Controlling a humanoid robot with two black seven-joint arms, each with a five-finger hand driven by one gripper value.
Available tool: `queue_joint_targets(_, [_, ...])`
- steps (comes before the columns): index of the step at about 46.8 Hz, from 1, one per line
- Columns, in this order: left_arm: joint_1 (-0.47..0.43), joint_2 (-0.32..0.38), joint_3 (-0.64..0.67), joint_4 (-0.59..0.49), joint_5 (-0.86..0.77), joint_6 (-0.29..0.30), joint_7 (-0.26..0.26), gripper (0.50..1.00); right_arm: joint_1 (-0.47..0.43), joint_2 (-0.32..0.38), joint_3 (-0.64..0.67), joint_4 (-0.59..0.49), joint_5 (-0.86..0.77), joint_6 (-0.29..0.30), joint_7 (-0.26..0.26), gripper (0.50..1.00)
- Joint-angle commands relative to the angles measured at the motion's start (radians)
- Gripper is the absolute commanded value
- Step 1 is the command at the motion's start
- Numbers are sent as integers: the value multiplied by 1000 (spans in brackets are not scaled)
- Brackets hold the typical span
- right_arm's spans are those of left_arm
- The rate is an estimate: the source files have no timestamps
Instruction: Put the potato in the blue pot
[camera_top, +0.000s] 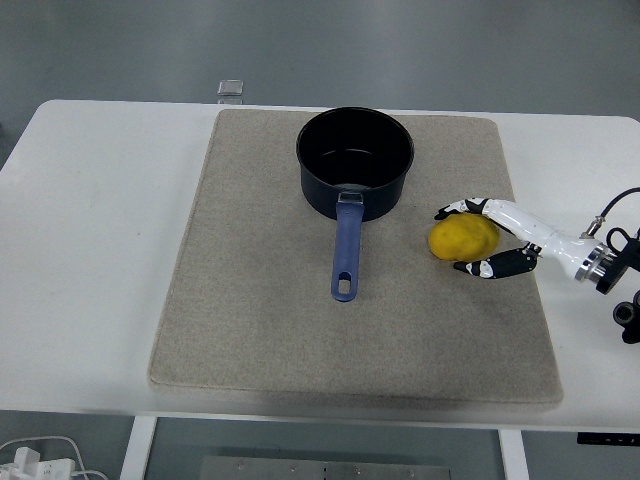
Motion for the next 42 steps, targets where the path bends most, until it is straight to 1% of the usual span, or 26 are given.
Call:
queue_joint_targets(1, [0,0,2,0,0,0,0,999,0,-1,0,-2,0,-2,0,500])
queue_joint_targets(27, [0,0,0,0,0,0,0,999,9,-1,3,-8,2,-13,0,500])
queue_joint_targets(37, [0,0,0,-2,2,0,0,999,51,-1,6,-6,20,-4,0,500])
queue_joint_targets(42, [0,0,0,-2,0,0,0,999,90,-3,4,-8,21,1,0,500])
